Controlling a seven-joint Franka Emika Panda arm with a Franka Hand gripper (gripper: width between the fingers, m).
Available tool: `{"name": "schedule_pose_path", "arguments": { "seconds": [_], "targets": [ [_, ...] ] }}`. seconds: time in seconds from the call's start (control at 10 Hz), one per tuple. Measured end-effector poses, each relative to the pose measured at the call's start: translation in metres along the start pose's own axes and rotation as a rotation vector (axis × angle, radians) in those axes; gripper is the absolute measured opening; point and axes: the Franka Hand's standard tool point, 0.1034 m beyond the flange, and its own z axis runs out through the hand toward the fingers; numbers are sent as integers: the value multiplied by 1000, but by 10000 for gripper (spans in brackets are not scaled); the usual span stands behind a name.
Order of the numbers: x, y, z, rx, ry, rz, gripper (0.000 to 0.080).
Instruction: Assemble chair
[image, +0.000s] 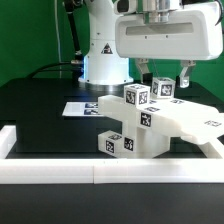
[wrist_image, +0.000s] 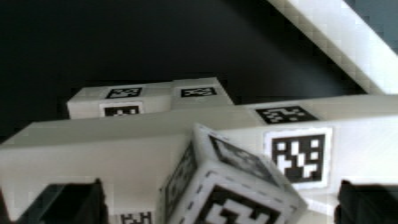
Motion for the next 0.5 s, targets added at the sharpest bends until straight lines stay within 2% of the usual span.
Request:
{"name": "schedule_pose_path", "arguments": {
  "seconds": [0.3,0.4,0.5],
  "targets": [
    [-1,1,2,-6,-2,-357,649],
    [-1,1,3,-9,-1,-404,649],
    [-1,1,3,-19,4,-492,649]
  ]
}}
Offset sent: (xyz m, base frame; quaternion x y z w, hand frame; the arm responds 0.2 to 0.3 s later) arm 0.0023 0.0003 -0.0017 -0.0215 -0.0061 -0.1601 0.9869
